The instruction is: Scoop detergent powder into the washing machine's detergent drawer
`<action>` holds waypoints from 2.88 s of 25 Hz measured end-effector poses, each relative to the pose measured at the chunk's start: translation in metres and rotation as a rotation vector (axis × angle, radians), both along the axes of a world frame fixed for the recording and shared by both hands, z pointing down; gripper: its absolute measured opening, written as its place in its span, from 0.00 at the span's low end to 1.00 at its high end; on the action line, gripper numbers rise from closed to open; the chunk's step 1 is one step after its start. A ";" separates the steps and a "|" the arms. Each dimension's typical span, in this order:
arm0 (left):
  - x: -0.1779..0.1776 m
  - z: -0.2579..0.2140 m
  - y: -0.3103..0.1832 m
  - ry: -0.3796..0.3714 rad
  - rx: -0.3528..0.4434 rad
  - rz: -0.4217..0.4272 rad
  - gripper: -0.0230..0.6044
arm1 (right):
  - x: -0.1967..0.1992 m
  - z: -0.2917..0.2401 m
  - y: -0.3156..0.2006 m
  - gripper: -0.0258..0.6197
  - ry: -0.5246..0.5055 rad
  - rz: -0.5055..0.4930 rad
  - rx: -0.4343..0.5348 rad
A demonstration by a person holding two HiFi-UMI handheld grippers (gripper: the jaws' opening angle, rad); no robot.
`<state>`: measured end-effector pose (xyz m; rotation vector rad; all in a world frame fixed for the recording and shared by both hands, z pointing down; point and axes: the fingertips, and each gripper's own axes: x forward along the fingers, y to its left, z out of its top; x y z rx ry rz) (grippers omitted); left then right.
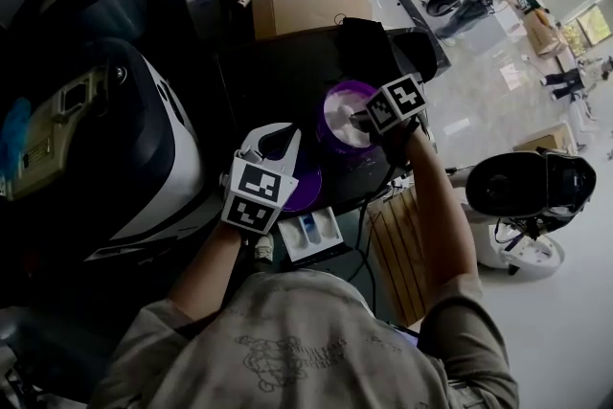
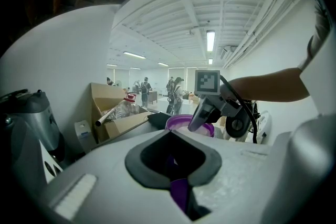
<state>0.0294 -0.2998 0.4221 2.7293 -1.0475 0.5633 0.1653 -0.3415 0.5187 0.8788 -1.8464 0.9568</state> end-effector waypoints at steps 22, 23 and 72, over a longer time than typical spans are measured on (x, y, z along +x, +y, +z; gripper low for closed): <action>0.012 -0.014 0.010 -0.023 0.033 0.007 0.04 | 0.013 -0.059 0.020 0.09 -0.718 0.453 0.035; 0.013 -0.015 0.010 -0.025 0.035 0.005 0.04 | 0.014 -0.061 0.022 0.09 -0.747 0.467 0.039; 0.007 -0.042 0.097 0.081 0.116 -0.025 0.04 | -0.003 -0.141 0.223 0.09 -1.479 0.503 0.026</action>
